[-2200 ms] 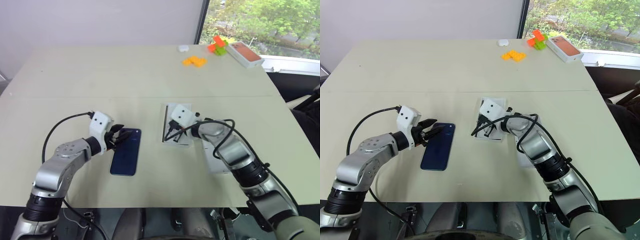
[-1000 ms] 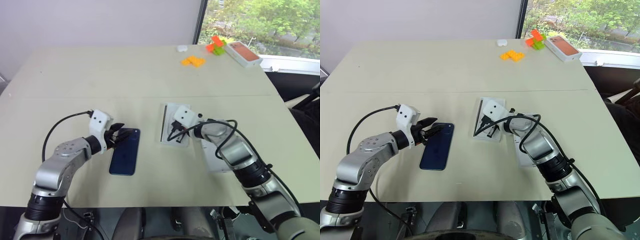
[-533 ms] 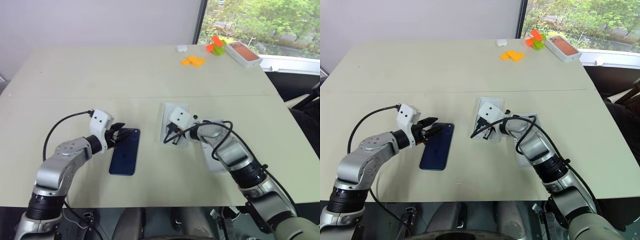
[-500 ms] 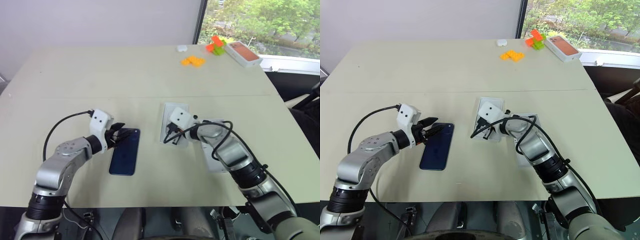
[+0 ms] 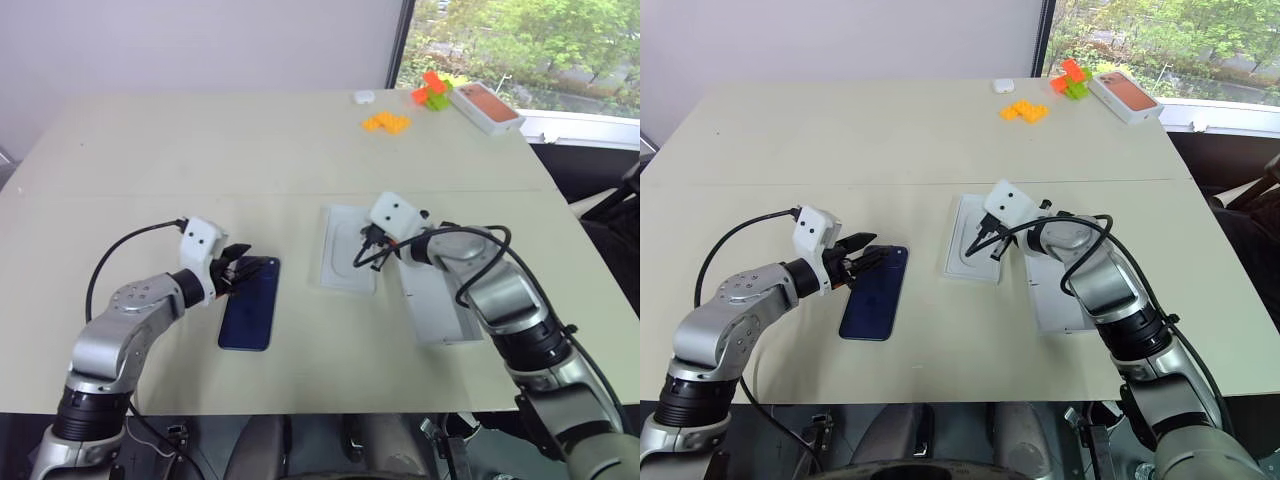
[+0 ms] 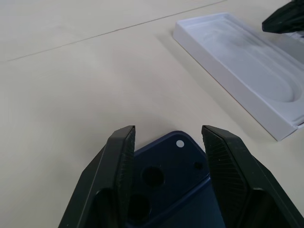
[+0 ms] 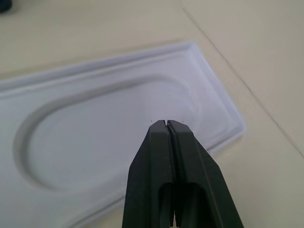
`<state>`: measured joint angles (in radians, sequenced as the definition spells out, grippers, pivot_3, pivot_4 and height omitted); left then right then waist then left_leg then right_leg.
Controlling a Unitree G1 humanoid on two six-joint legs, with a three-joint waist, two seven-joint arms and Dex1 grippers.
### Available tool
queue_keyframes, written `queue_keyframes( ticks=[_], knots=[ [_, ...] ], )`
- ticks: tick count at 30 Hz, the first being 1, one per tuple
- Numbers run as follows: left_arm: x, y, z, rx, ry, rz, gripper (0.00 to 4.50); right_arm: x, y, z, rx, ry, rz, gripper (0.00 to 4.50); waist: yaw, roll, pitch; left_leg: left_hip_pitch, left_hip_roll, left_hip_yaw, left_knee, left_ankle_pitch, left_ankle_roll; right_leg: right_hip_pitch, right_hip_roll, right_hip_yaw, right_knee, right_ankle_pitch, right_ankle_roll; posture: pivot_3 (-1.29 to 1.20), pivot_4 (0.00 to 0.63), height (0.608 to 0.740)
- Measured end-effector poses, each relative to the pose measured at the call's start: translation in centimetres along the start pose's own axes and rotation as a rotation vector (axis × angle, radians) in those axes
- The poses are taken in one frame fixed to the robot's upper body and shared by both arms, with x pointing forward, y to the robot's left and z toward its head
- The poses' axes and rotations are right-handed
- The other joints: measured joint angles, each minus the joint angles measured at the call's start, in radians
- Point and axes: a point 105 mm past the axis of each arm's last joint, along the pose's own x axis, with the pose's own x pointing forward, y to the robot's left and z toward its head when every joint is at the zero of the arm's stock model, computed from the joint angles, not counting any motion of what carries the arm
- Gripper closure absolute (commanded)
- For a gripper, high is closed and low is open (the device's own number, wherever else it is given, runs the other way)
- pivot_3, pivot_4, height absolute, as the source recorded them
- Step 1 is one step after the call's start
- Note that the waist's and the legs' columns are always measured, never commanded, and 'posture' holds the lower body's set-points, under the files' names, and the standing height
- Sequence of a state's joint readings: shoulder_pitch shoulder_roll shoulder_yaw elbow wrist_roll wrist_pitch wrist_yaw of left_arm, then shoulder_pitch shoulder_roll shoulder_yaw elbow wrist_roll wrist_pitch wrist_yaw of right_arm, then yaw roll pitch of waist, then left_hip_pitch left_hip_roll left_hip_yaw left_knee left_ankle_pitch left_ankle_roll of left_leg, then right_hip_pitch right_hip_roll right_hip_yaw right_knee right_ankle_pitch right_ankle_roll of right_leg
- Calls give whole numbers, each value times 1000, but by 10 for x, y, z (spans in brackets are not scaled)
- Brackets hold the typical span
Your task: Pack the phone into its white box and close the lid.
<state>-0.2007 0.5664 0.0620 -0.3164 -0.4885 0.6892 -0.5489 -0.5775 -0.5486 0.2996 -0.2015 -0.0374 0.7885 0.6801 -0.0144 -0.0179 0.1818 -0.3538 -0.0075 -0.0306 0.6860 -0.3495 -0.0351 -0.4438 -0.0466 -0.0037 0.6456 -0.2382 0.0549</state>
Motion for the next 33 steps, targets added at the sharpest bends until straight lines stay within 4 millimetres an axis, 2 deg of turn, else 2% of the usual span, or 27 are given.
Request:
queue_keyframes(
  ticks=[7,15,20,23,25,28,31,33],
  knots=[
    [-2,2,2,1,-7,1,2118,3,19,-13,-7,33,59,4439,0,0,0,0,0,0,0,0,0,0,0,0,0,0,0,0,150,740],
    [-11,12,2,-3,-11,44,2118,2,20,-13,-32,19,61,4439,1,0,0,0,0,0,0,0,0,0,0,0,0,0,0,0,150,740],
    [-23,27,1,-6,-8,106,2118,-12,26,22,-92,-155,107,4439,-1,0,0,0,0,0,0,0,0,0,0,0,0,0,0,0,150,740],
    [-44,45,-8,-23,23,180,2118,-30,50,43,-151,-279,216,4439,-2,0,0,0,1,0,0,0,0,0,1,0,0,0,0,0,150,740],
    [-58,55,-16,-54,50,218,2118,-36,64,48,-154,-312,271,4439,-2,0,0,0,1,0,0,0,0,0,0,0,0,0,0,0,150,740],
    [-76,62,-30,-125,76,254,2118,-32,78,49,-143,-310,307,4439,0,0,0,2,1,0,0,0,0,1,0,0,0,0,0,0,150,740],
    [-87,65,-39,-239,89,269,1218,-25,90,49,-107,-300,342,4500,2,-1,0,2,1,-2,0,0,0,1,0,-1,1,0,-1,0,150,740],
    [-92,61,-46,-313,111,255,231,-20,95,49,-72,-289,348,4500,0,-1,0,2,1,-1,0,0,0,1,0,-1,1,0,-1,0,150,740]
  ],
)
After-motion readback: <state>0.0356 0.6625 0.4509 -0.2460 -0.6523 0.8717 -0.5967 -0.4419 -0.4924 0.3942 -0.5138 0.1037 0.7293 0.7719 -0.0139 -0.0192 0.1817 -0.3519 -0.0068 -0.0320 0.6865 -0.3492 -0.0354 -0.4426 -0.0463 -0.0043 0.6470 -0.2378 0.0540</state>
